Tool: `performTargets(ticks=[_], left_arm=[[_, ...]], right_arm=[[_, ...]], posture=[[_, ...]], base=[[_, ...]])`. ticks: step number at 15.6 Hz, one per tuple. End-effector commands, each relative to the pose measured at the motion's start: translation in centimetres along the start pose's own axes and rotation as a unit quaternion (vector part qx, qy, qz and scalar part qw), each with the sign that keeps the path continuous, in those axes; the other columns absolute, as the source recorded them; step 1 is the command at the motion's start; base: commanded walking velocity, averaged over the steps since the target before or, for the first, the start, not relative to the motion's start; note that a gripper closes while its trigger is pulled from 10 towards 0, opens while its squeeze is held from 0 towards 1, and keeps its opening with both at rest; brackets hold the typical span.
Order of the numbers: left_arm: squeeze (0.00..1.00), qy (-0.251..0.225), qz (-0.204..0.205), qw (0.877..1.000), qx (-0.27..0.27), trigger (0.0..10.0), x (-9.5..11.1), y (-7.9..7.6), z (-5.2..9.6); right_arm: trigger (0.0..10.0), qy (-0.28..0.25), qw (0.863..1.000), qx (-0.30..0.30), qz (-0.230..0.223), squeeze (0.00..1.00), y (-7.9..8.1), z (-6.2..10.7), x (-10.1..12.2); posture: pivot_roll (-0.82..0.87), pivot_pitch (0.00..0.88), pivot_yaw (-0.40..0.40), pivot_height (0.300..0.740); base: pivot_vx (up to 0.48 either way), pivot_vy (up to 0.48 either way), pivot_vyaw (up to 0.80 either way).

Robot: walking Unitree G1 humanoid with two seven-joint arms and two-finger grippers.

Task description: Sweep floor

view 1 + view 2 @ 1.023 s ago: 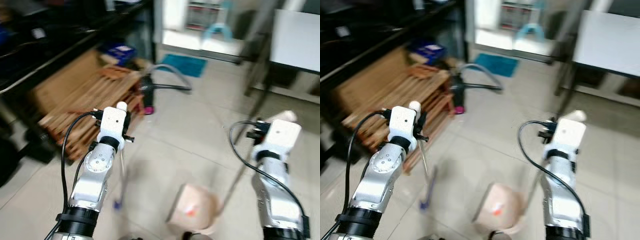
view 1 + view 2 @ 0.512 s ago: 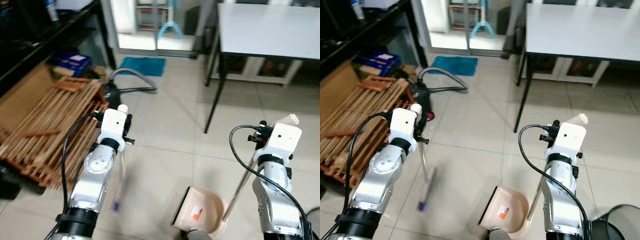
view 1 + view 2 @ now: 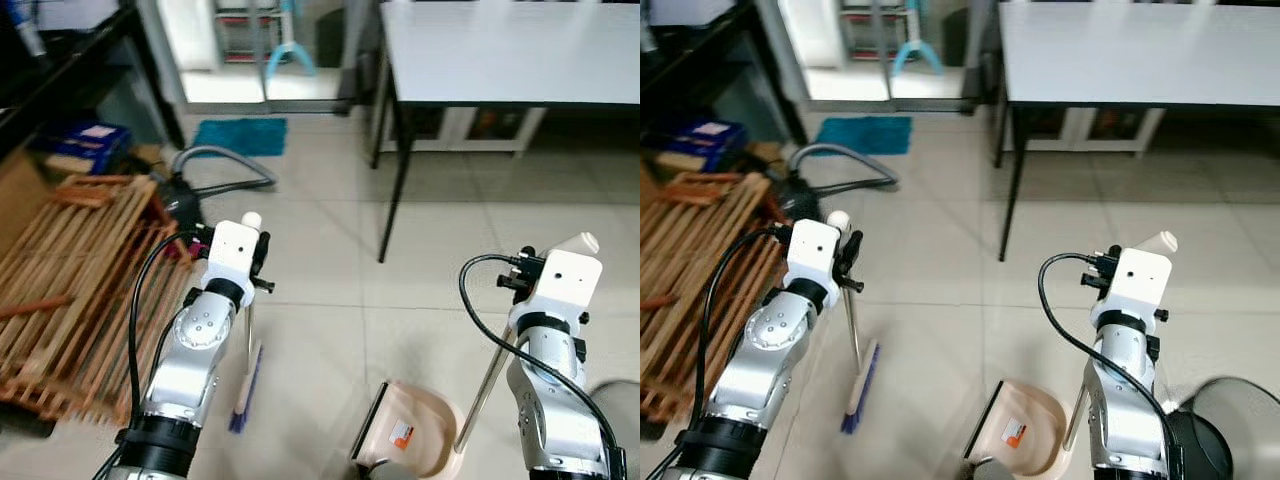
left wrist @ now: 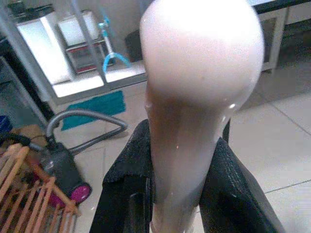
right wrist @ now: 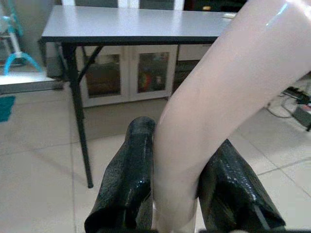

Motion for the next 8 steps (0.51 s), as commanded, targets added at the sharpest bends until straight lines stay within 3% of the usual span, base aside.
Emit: performTargets(ticks=[1, 4, 8], left_arm=[[0.0, -0.013, -0.008, 1.0, 0.009, 10.0, 0.5, 0.3, -0.1], [0.0, -0.022, -0.002, 1.0, 0.022, 10.0, 0.8, 0.8, -0.2], [0.0, -0.022, 0.0, 0.999, 0.025, 10.0, 0.8, 1.0, -0.1]], right_arm=[[10.0, -0.021, 1.0, -0.004, -0.001, 0.0, 0.1, -0.2, 1.1], [10.0, -0.033, 0.999, 0.012, -0.021, 0.0, 0.9, -0.5, 1.9], [10.0, -0.037, 0.999, 0.01, -0.007, 0.0, 0.7, -0.9, 2.0]], posture=[[-0.03, 0.0, 0.065, 0.74], [-0.03, 0.0, 0.061, 0.74], [-0.03, 0.0, 0.06, 0.74]], base=[[0.0, 0.0, -0.8], [0.0, 0.0, -0.8], [0.0, 0.0, -0.8]])
Point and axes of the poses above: a point about 5 cm out from each wrist's last joint towards the gripper, its own z axis pointing back from the gripper into the wrist, its own x axis along the axis of the wrist's last joint, y = z × x, the point moved 2 cm from there along -z, pointing out of the wrist towards the gripper, and after that the axes turned 6 degrees about -z, right-handed, at the moved point
